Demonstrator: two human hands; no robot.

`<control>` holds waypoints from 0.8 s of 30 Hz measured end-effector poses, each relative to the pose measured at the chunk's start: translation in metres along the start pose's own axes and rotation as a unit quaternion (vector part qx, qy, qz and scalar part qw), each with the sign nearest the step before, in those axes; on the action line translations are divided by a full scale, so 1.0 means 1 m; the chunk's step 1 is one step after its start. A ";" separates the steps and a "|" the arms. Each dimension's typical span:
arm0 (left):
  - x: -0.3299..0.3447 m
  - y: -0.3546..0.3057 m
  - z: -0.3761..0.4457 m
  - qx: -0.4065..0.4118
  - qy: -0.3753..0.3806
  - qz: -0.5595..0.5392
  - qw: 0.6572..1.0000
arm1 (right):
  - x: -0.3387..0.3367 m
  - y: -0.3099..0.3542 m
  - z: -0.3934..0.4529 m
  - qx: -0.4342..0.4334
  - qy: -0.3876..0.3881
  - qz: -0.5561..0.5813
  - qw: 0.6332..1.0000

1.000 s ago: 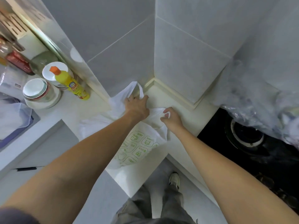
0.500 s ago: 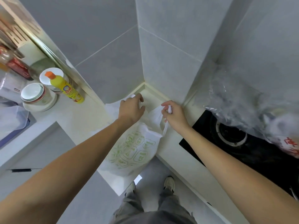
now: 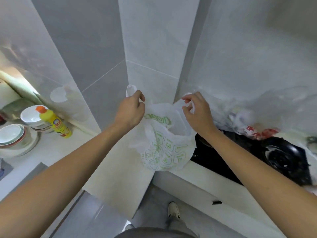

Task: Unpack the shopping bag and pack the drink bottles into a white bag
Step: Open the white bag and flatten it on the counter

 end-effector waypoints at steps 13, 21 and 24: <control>0.017 0.044 -0.062 0.129 0.097 0.296 0.942 | 0.012 0.002 -0.091 0.053 0.070 -0.247 0.965; 0.047 0.061 -0.072 0.102 0.170 0.347 0.917 | 0.022 -0.033 -0.097 0.011 0.080 -0.409 0.909; 0.056 0.063 -0.073 0.130 0.138 0.346 0.919 | 0.021 -0.040 -0.091 -0.051 0.079 -0.431 0.897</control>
Point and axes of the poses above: each hand's wrist, its own z-axis towards the middle knuckle, its own x-axis out of the palm, y = z × x, the point moved 1 cm from there along z, towards the middle knuckle, and after that the axes turned 3 degrees about z, right-handed, at the moved point
